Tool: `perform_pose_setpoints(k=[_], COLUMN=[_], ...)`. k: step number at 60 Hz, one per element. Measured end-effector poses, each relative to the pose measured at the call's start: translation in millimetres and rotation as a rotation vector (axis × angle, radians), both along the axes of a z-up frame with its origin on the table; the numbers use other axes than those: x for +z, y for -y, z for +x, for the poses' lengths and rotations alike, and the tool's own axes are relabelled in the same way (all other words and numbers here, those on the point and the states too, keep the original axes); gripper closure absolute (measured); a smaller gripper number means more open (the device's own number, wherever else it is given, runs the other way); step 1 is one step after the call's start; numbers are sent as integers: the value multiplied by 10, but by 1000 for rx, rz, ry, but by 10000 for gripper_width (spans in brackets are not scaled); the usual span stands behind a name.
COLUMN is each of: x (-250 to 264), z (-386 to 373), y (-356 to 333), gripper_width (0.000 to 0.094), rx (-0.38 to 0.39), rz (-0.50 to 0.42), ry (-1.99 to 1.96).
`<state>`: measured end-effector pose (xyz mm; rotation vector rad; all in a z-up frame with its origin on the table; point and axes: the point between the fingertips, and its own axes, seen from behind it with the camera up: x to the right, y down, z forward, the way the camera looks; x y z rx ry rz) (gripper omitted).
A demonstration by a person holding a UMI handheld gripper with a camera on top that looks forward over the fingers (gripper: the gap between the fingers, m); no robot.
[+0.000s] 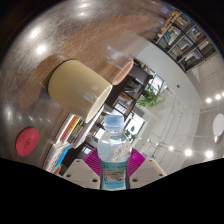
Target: Pour water
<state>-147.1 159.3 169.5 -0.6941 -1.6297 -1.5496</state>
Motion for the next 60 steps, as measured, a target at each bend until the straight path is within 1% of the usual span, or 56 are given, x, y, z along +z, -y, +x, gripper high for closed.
perform_pose_setpoints(k=[5,10,20,23,27,30,35,42,43,46,51,52,54,56,60], x=[-99,-167,-157,-90,83,248,548,829,833,952,883,705,728,663,545], z=[-148,-189,-205,-206,-116,-82,40,329,348,531,690,569,783,836,925], y=[15,12,44,51,21,79,63,124,162,190,237,127,199,221,284], gripper_width=[651,649,652,651,652,650,649,648,648,650,644,640,641,638,641], rx=[34,41,42,45,24,17,8,-20,-29,-45,-63,-68,-68,-73,-69], rz=[21,35,29,36,47,39,54,1,14,-23,-109,-110,-154,-187,-214], ry=[125,193,155,117,6,-140,-400,-848,-912,-1121,-1471,-1538,-1653,-1747,-1893])
